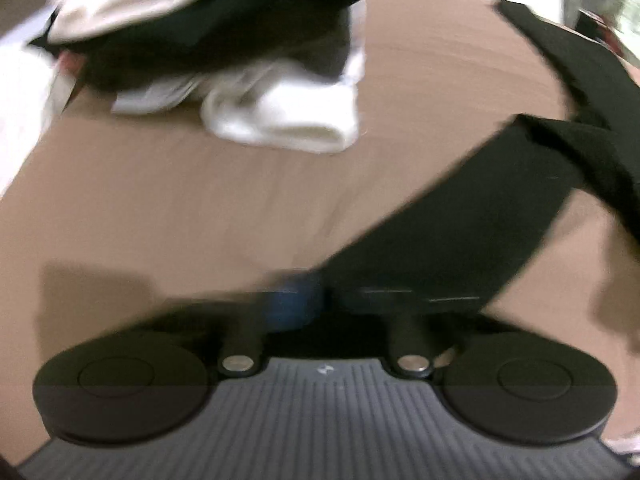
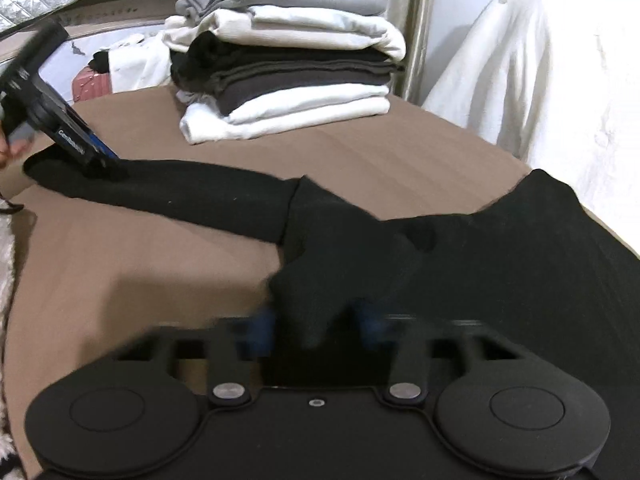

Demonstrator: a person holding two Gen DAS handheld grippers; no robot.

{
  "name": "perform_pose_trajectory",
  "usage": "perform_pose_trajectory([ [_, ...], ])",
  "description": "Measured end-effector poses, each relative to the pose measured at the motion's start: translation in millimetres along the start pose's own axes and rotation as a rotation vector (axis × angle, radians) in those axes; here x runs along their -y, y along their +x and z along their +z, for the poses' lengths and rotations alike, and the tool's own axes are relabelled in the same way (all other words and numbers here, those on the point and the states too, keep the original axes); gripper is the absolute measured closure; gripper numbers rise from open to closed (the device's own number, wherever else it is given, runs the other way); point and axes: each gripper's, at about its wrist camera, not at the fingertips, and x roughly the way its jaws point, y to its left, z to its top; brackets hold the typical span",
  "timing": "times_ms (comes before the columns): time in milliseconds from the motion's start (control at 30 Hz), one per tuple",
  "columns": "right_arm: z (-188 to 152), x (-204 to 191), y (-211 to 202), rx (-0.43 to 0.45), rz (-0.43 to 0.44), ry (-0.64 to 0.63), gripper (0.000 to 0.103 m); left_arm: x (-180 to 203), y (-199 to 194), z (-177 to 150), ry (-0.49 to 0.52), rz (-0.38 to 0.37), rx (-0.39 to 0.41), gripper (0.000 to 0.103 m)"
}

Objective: Fold clothes

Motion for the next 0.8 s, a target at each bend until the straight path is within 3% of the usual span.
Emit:
perform_pose_trajectory([
  [67,1.6,6.9,-3.2,0.036,-0.019,0.049,0.096,4.6,-19.8,9.4,0.05,0.081,0.09,0.1],
  [167,-1.1,22.1,-29.1,0.153,-0.03,0.152,0.096,-8.0,-60.0,21.0,0.002,0.223,0.338,0.099],
  [200,-2.0,27.1,-39.4,0.185,-0.021,0.189,0.096,-16.5,-70.3,22.8,-0.045,0.233,0.407,0.098],
  [267,-5.6,34.5,-52.3,0.218,0.035,0.228,0.096,-36.5,-74.2,21.6,-0.155,0.168,0.458,0.096],
  [300,-7.4,37.5,-57.5,0.23,0.061,0.242,0.096,-43.5,-67.6,17.9,-0.199,0.165,0.44,0.094],
  [400,-13.6,31.6,-44.9,0.154,0.104,0.185,0.095,-66.4,-36.6,-6.2,-0.369,0.168,0.348,0.087],
  [567,-25.3,5.6,-24.7,0.051,0.103,0.049,0.094,-99.9,-8.1,-47.1,-0.663,0.049,0.215,0.087],
  [600,-26.7,1.3,-24.1,0.04,0.096,0.021,0.093,-104.5,-5.6,-52.6,-0.707,0.023,0.2,0.082],
  [633,-27.1,0.7,-24.4,0.03,0.1,0.02,0.092,-105.9,-7.1,-52.4,-0.727,-0.006,0.203,0.076],
  [667,-27.5,0.2,-24.6,0.02,0.104,0.019,0.091,-107.1,-8.3,-50.4,-0.751,-0.037,0.205,0.064],
  [767,-29.5,-1.7,-27.1,-0.018,0.157,0.018,0.086,-100.4,-7.1,-31.7,-0.768,-0.117,0.212,0.056],
  [800,-30.4,-2.3,-28.8,-0.032,0.178,0.022,0.084,-94.7,-4.5,-22.2,-0.754,-0.142,0.208,0.049],
])
